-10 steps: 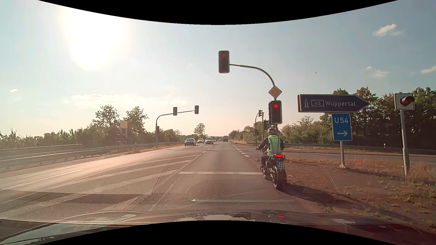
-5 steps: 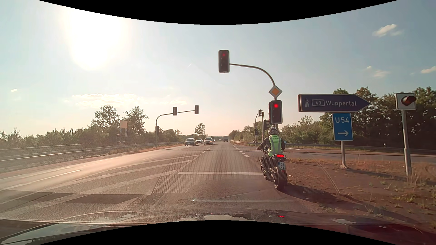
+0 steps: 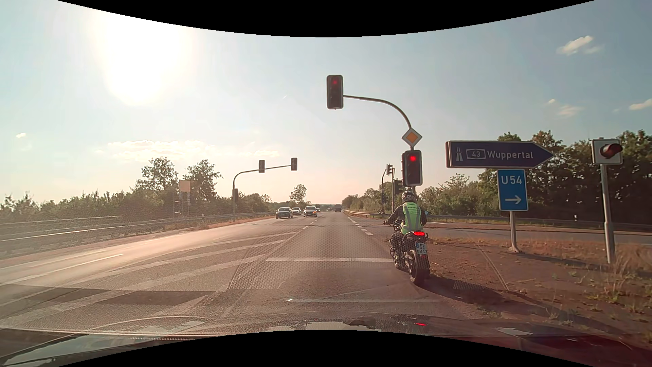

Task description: Follow the waypoints while adhering to traffic rules and regulations

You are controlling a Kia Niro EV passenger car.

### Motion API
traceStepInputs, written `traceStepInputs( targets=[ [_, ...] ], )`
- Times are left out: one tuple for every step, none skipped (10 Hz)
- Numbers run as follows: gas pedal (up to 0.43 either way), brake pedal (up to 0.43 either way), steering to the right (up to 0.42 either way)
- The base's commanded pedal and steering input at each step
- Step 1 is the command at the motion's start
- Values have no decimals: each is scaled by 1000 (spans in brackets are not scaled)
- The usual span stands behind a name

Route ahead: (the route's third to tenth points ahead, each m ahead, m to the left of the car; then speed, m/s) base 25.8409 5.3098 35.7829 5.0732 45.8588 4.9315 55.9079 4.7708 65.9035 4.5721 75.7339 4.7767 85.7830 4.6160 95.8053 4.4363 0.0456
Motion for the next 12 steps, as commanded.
traceStepInputs(
  targets=[
    [0, 0, 1],
    [0, 0, 2],
    [0, 0, 1],
    [0, 0, 1],
    [0, 0, 1],
    [0, 0, 1],
    [0, 0, 1],
    [0, 0, 2],
    [0, 0, 1],
    [0, 0, 1],
    [0, 0, 2],
    [0, 0, 2]
  ],
)
